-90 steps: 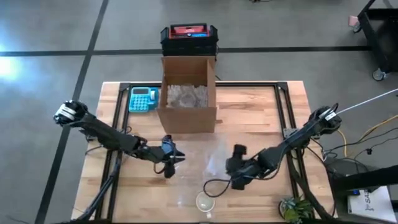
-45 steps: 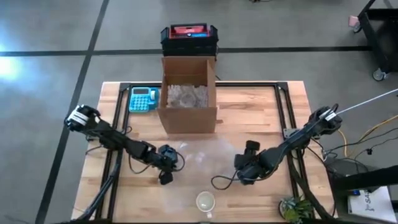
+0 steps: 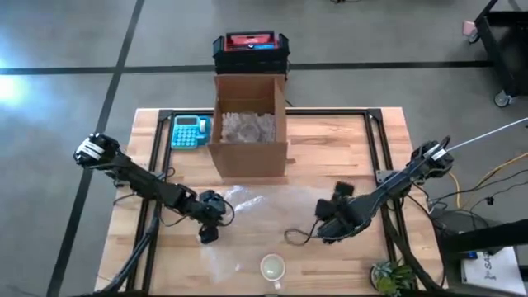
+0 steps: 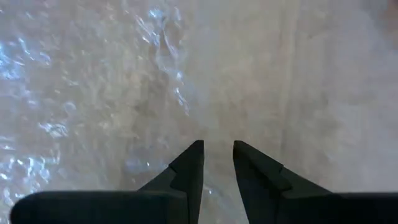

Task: Wrap mug
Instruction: Wrap the white mug using the bubble wrap

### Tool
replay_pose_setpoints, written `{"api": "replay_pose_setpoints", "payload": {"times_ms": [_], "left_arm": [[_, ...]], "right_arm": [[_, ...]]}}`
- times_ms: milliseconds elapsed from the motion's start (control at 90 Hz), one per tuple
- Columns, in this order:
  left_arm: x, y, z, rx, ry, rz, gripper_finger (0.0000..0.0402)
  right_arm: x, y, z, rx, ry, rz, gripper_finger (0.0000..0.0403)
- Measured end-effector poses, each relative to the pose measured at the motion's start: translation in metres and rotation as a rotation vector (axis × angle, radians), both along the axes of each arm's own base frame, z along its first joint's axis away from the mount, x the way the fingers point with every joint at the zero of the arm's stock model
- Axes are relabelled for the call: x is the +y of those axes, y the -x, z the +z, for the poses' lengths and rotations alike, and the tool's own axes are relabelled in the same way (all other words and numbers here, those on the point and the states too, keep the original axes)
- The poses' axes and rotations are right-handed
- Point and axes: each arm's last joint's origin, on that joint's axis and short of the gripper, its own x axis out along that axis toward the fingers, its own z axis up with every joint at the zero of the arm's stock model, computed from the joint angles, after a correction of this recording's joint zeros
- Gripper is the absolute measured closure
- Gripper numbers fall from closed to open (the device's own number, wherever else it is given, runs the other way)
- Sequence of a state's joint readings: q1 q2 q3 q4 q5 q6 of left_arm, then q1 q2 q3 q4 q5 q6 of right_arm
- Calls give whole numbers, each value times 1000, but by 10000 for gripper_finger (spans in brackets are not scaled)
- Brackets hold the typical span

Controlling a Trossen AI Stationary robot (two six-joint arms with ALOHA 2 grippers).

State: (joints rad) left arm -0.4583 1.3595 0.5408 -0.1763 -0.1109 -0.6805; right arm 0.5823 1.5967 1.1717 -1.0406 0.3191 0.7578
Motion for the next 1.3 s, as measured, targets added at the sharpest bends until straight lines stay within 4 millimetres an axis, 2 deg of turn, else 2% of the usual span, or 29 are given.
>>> {"api": "replay_pose_setpoints", "payload": {"times_ms": [122,244,456,522,589,656,756,844,911,1022,1144,1300], "left_arm": [[0,0,0,-1,6,12,328],[-2,-3,-1,-22,-4,3,328],[-4,-8,-5,-41,-1,-2,328],[-6,-7,-7,-35,-1,-5,328],[-8,-6,-10,-19,8,-4,328],[-13,-4,-13,-1,14,-12,328],[-20,-1,-19,14,2,-21,328],[-24,4,-27,35,-12,-24,328],[-26,7,-31,46,-15,-18,328],[-26,9,-33,60,-6,-10,328],[-27,8,-28,57,14,-24,328],[-26,11,-21,40,31,-27,328]], "right_arm": [[24,-2,-6,-118,-112,72,248],[42,-2,-32,-257,-147,119,257],[19,2,-97,-261,70,-78,293],[10,4,-109,-207,139,-112,309],[0,8,-110,-109,198,-143,325],[-11,22,-108,48,320,-148,341],[-25,44,-94,272,489,-179,362],[-35,58,-75,365,655,-264,377],[-38,62,-68,330,717,-357,385],[-34,59,-60,259,646,-403,390],[-24,51,-56,300,481,-315,387],[-10,59,-48,375,359,-312,360]]}}
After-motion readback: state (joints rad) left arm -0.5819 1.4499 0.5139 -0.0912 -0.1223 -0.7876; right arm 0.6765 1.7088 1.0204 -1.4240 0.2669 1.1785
